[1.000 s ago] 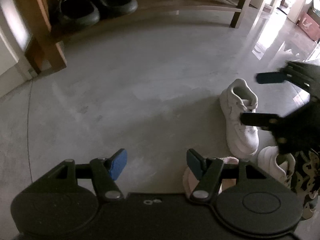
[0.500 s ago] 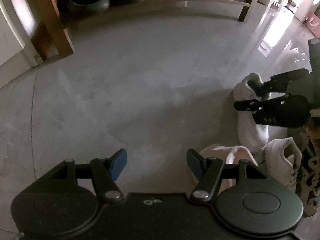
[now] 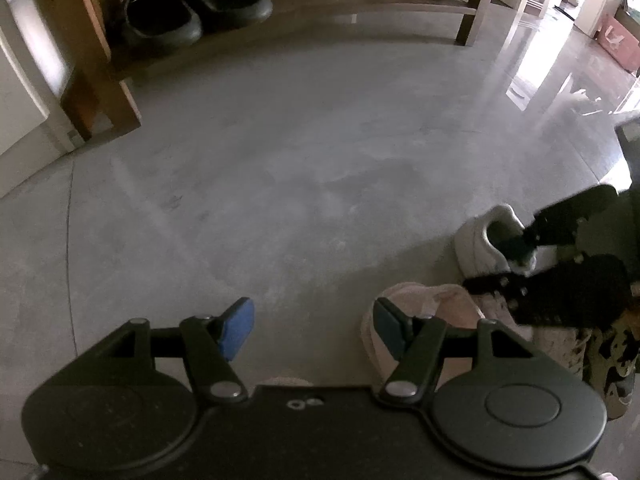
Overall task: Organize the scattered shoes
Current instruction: 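Carry the white sneaker with the right gripper toward the pink slippers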
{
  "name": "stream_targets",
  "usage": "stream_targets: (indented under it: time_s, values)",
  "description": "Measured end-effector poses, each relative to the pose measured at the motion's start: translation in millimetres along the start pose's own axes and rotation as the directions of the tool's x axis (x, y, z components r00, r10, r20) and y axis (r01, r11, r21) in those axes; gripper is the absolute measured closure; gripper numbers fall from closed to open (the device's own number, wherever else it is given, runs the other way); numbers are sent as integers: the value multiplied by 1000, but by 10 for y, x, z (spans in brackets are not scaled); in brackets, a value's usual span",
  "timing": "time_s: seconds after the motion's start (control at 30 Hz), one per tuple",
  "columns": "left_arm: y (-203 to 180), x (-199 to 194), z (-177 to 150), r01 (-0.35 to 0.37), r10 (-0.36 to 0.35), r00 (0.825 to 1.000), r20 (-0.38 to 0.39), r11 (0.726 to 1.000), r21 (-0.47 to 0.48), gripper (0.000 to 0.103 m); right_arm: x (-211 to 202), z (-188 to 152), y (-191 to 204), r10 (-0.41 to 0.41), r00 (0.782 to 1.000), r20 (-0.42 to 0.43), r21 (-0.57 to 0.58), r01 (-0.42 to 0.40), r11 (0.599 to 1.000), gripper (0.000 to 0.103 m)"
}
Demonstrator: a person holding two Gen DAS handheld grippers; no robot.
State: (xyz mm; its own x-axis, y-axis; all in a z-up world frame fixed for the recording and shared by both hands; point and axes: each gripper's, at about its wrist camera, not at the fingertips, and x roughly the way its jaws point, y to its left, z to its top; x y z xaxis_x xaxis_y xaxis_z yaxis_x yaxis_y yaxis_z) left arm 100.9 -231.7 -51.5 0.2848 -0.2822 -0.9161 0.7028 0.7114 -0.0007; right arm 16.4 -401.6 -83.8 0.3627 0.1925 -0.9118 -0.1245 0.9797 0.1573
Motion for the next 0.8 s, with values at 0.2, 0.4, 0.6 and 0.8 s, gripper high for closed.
stream_targets:
  time_s: [0.2, 0.4, 0.6, 0.8]
  values:
    - [-60, -42, -23, -5, 5, 1000, -5, 1000, 5, 37, -102, -165, 220, 39, 999, -25, -8, -39, 999, 70]
    - [-82, -87, -47, -7, 7, 1000, 3, 1000, 17, 37, -185, -358, 596, 83, 995, -59, -61, -87, 994, 70]
    - [-104, -90, -97, 11, -10, 1000, -7, 1000, 13, 37, -230, -442, 932, 67, 991, -119, -144, -84, 986, 70]
    - [-133, -79, -120, 16, -16, 1000, -13, 1000, 26, 37, -256, -561, 820, 33, 989, -142, -103, -48, 993, 70]
